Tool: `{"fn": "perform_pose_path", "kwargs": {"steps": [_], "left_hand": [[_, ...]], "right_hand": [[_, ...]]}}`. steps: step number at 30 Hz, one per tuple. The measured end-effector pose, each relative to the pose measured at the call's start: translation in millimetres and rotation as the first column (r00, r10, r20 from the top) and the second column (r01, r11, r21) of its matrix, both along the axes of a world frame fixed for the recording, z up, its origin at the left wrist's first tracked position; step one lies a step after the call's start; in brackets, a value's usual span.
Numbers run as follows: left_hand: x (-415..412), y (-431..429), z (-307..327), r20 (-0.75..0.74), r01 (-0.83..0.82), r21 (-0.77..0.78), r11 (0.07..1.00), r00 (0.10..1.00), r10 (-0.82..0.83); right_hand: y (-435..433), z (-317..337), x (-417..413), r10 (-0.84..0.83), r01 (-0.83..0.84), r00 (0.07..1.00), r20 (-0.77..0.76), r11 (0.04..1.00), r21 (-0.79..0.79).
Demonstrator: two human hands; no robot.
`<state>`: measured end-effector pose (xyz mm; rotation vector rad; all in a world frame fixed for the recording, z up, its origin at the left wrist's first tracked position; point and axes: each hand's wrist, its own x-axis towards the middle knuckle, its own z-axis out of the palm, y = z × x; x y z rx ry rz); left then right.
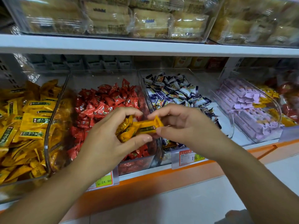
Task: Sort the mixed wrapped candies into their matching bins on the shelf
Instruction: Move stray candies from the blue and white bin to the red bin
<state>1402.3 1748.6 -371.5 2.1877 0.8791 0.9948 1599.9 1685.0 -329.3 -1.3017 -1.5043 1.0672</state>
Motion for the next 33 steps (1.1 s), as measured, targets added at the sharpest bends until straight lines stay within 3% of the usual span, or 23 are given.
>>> {"fn": "perform_pose_path", "kwargs": {"steps": [3, 6, 9, 11, 13, 17, 21, 24, 28, 33], "left_hand": [[0, -1, -2, -0.040, -0.007, 0.052, 0.999, 0.999, 0.009], [0, 0, -5, -0.023, -0.057, 0.025, 0.998, 0.998, 0.058], [0, 0, -5, -0.039, -0.063, -0.015, 0.998, 0.997, 0.062], [1, -1, -4, -0.059, -0.041, -0.034, 0.999, 0.998, 0.039], [1, -2, -1, -0.077, -0.024, -0.050, 0.998, 0.997, 0.020], [0, -2, 0, -0.087, -0.013, -0.084, 0.996, 0.996, 0.006], [-3, 0, -2, -0.130, -0.012, -0.087, 0.996, 0.992, 0.001], [-4, 0, -2, -0.144, -0.005, -0.089, 0.996, 0.989, -0.008], [-5, 0, -3, -0.146, -0.002, -0.097, 0.995, 0.989, -0.012], [-4, 1, -2, -0.160, 0.018, -0.098, 0.995, 0.987, -0.034]], "right_hand": [[2, -5, -10, 0.054, -0.053, 0.997, 0.048, 0.998, -0.023], [4, 4, 1, -0.069, 0.068, 0.996, 0.054, 0.997, 0.021], [4, 8, 30, -0.147, 0.168, 0.883, 0.446, 0.986, -0.008], [5, 1, 39, -0.013, 0.123, 0.764, 0.645, 0.984, -0.126], [8, -11, 39, 0.111, 0.065, 0.688, 0.718, 0.975, -0.213], [19, -22, 39, 0.254, 0.050, 0.605, 0.754, 0.934, -0.354], [27, -19, 40, 0.352, 0.024, 0.623, 0.698, 0.884, -0.467], [33, -18, 41, 0.372, 0.018, 0.648, 0.664, 0.865, -0.502], [41, -22, 37, 0.437, -0.010, 0.542, 0.718, 0.858, -0.514], [42, -25, 35, 0.414, 0.008, 0.492, 0.766, 0.877, -0.480]]}}
